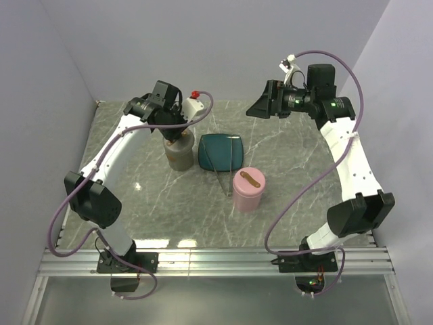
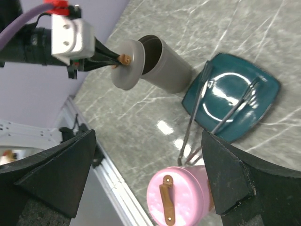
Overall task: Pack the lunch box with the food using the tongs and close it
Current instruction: Close the box lid on the packing box.
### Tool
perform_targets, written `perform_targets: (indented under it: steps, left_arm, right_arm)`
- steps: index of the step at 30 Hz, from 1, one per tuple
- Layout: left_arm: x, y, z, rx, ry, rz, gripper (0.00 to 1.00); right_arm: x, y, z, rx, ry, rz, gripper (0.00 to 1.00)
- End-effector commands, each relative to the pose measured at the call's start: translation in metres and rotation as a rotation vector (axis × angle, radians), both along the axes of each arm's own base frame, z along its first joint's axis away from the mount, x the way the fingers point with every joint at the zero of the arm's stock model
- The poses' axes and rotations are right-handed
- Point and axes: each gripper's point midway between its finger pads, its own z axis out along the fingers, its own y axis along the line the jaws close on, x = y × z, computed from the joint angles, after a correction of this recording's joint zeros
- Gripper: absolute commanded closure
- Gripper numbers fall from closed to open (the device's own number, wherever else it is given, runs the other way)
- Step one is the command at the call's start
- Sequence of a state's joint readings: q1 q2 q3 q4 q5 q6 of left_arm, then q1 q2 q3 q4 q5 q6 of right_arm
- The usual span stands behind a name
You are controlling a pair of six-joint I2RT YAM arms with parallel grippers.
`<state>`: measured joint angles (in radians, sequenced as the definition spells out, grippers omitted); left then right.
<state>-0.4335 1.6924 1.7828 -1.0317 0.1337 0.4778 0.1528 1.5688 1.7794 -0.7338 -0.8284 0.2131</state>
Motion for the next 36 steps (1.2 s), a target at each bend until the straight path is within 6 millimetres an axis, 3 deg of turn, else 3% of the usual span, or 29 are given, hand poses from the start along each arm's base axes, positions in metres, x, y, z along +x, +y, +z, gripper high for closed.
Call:
perform_targets:
  steps: [1,10,16,36]
  left_arm:
    - [0.002,0.006,0.01,0.025,-0.018,-0.003,1.0]
    - [0.029,0.015,-0.009,0.073,0.046,0.035,1.0]
    - [0.049,0.026,-0.006,0.091,0.034,0.082,1.0]
    - [0.048,0.016,-0.034,0.088,0.13,0.057,0.99]
  right_arm:
    - [-0.014,-0.009,0.026,-0.049,-0.128,-0.016,0.0]
    - [-0.014,-0.009,0.018,-0.051,-0.111,-0.013,0.0]
    - [-0.017,-0.008,0.016,-0.05,-0.107,-0.001,0.0]
    - [-0.018,-0.004,0.012,-0.035,-0.087,0.032,0.0]
